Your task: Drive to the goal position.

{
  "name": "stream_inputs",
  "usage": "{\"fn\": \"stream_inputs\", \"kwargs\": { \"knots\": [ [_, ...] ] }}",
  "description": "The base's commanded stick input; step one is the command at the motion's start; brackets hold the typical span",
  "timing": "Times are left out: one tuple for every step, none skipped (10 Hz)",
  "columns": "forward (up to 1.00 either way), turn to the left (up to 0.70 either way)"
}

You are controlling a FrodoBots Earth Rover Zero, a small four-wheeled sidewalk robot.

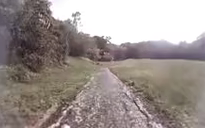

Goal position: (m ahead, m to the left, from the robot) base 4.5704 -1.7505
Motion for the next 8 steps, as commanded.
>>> {"fn": "stream_inputs", "kwargs": {
  "knots": [
    [1.0, 0.0],
    [1.0, 0.0],
    [1.0, 0.0],
    [1.0, 0.0],
    [1.0, 0.0],
    [1.0, 0.0],
    [1.0, 0.0],
    [1.0, 0.0]
  ]
}}
